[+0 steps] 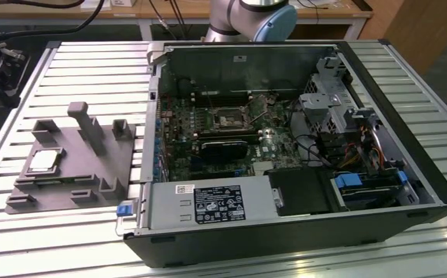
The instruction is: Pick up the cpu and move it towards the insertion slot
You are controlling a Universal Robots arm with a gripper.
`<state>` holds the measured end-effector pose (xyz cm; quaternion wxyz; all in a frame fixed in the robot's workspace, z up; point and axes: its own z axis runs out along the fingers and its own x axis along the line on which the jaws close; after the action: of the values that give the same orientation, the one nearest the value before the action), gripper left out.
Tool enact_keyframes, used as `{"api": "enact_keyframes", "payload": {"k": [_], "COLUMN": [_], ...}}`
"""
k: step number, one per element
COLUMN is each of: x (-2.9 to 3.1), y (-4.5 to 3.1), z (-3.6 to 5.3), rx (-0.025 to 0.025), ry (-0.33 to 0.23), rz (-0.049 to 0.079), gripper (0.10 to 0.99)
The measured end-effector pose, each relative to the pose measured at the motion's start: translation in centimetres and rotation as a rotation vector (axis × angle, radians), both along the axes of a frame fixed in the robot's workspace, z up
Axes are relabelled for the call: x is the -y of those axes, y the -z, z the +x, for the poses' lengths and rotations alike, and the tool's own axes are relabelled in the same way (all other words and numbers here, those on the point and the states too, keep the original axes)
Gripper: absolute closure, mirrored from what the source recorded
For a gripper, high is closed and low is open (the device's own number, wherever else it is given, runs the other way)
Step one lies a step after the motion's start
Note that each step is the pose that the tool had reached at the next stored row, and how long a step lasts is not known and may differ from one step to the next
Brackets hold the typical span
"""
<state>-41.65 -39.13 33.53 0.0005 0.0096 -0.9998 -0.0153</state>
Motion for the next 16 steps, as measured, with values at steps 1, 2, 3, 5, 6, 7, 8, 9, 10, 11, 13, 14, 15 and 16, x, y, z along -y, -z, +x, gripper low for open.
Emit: {"api": "enact_keyframes", "payload": {"k": [1, 2, 3, 5, 6, 7, 8, 9, 10, 11, 13, 14, 15, 16], "x": [0.0, 0.0, 0.0, 0.0, 0.0, 0.0, 0.0, 0.0, 0.0, 0.0, 0.0, 0.0, 0.0, 0.0], "y": [0.06, 0.13, 0.19, 0.31, 0.38, 0.44, 0.51, 0.57, 0.63, 0.7, 0.82, 0.88, 0.94, 1.0], "z": [0.0, -0.01, -0.02, -0.03, -0.04, -0.05, -0.05, -0.06, -0.06, -0.07, -0.07, -0.08, -0.08, -0.08], "rx": [0.0, 0.0, 0.0001, 0.0, 0.0001, 0.0, 0.0001, 0.0, 0.0, 0.0001, 0.0, 0.0, 0.0, 0.0], "ry": [0.0, 0.0, 0.0, 0.0, 0.0, 0.0, 0.0, 0.0, 0.0, 0.0, 0.0, 0.0, 0.0, 0.0], "rz": [0.0, -0.001, -0.001, -0.001, -0.002, -0.002, -0.002, -0.002, -0.003, -0.003, -0.003, -0.004, -0.004, -0.004], "gripper": [0.98, 0.98, 0.98, 0.98, 0.98, 0.98, 0.98, 0.98, 0.98, 0.98, 0.98, 0.98, 0.98, 0.98]}}
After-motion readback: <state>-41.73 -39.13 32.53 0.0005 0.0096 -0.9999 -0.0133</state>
